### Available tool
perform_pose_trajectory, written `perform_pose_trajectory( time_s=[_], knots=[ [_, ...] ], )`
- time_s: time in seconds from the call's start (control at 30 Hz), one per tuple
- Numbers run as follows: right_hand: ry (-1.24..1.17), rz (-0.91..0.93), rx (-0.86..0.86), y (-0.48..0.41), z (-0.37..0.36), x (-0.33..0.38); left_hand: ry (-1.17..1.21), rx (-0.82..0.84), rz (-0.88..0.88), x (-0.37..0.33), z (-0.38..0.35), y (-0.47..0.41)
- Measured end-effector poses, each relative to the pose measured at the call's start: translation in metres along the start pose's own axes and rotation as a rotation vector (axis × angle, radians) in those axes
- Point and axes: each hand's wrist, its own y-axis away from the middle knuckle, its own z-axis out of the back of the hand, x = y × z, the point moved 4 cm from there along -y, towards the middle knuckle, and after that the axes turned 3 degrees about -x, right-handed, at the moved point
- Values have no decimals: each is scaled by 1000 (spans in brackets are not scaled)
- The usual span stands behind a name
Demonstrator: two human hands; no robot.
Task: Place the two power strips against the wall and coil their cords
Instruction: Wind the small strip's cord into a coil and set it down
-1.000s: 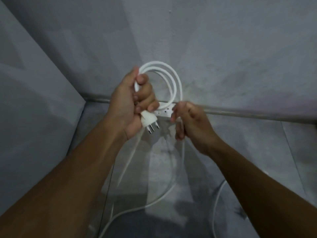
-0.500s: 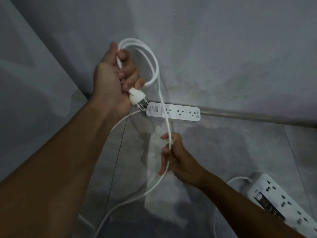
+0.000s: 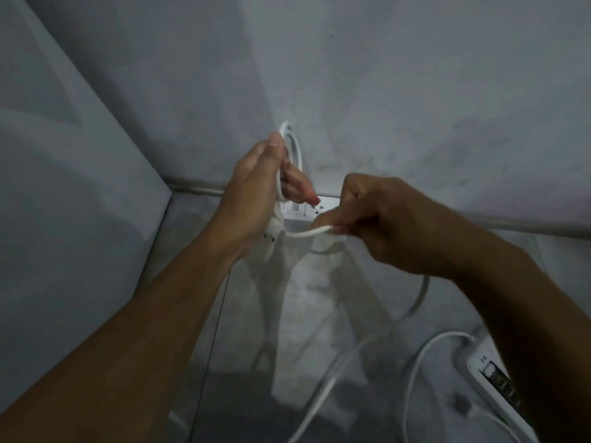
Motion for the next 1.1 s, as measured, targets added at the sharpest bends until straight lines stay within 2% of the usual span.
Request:
perform_pose_trajectory(
  time_s=[0.07,0.17,0.3,0.4,0.53,0.6,0.67,0.83,0.97,1.1],
  knots=[
    [-53,50,-118,-2,20,0,-62,1,-21,2,0,3],
    [-55,80,-188,-6,33,-4,-212,-1,-21,3,-2,9],
    [-160,2,-347,-13,32,-3,-289,27,-71,6,-15,17],
    [-313,-111,-545,-18,34,-11,-102,31,-18,11,-22,17],
    [-557,-403,-617,-22,11,-52,75,62,66,10,-23,14],
    [-777,-591,-596,-17,-15,-74,104,133,83,9,-24,13],
    [-958,-694,-541,-9,-40,-85,93,208,98,9,-24,15],
    [-1060,-726,-469,8,-88,-76,291,116,178,13,-17,14],
    [-1275,-771,-255,23,-128,-37,383,42,154,0,-16,4],
    [-1590,-844,52,39,-164,5,431,4,90,-11,-11,-8]
  ],
)
